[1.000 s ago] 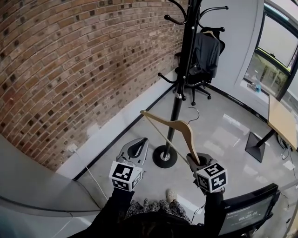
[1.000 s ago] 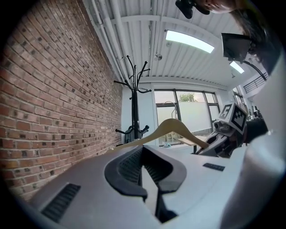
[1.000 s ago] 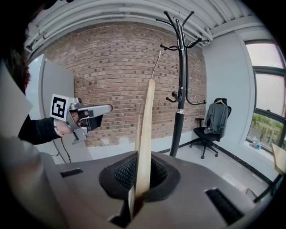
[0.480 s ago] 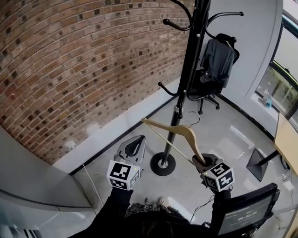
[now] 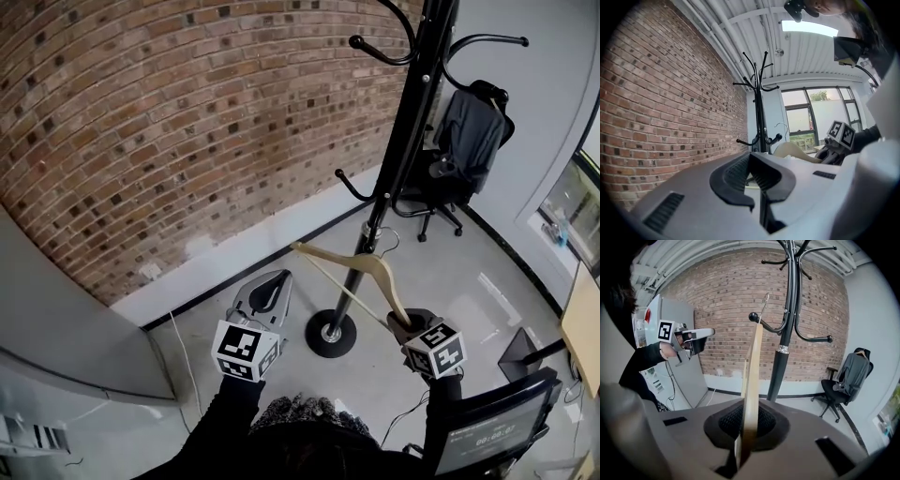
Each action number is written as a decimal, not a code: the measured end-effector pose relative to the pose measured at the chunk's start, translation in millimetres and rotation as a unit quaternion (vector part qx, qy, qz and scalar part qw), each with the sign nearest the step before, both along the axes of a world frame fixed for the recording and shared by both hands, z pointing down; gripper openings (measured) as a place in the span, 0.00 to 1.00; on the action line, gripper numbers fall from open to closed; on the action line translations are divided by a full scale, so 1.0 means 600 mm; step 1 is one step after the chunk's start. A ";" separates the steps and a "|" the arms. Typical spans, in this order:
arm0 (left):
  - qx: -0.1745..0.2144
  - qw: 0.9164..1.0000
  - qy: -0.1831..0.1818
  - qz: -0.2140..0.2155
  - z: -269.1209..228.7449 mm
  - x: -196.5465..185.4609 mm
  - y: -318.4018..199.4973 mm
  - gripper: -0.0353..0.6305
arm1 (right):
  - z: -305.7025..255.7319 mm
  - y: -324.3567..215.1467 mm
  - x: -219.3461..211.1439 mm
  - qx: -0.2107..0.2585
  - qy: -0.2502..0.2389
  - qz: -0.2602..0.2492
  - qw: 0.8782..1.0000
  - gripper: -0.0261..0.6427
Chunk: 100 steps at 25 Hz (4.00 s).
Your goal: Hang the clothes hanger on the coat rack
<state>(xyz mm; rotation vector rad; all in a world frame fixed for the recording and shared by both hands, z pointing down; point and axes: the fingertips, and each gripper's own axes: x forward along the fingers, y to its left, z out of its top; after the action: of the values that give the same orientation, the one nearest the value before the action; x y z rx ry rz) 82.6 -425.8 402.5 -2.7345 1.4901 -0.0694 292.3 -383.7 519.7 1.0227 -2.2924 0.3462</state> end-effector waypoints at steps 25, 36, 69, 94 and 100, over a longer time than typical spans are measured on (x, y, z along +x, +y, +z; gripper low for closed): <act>-0.018 0.998 -0.019 -0.061 0.018 -0.025 -0.024 0.06 | 0.093 -0.090 -0.006 -0.040 0.002 -0.025 0.999 0.05; -0.025 0.998 -0.026 -0.052 0.026 -0.017 -0.026 0.06 | 0.111 -0.095 -0.004 -0.046 -0.008 -0.013 0.999 0.05; -0.016 0.999 -0.013 -0.037 0.018 -0.050 -0.004 0.06 | 0.005 -0.094 0.008 0.072 -0.044 0.080 0.993 0.19; -0.017 0.994 -0.008 0.104 0.027 -0.172 0.184 0.06 | -0.120 0.240 -0.119 0.173 -0.041 0.260 0.949 0.19; -0.019 0.992 -0.014 0.122 0.015 -0.185 0.235 0.06 | -0.138 0.309 -0.139 0.174 -0.050 0.278 0.943 0.18</act>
<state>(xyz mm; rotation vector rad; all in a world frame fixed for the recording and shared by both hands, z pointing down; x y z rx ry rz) -28.3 -284.9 411.7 -2.9087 1.1470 -0.1291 209.2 -198.1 436.7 1.8780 -2.1575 0.2169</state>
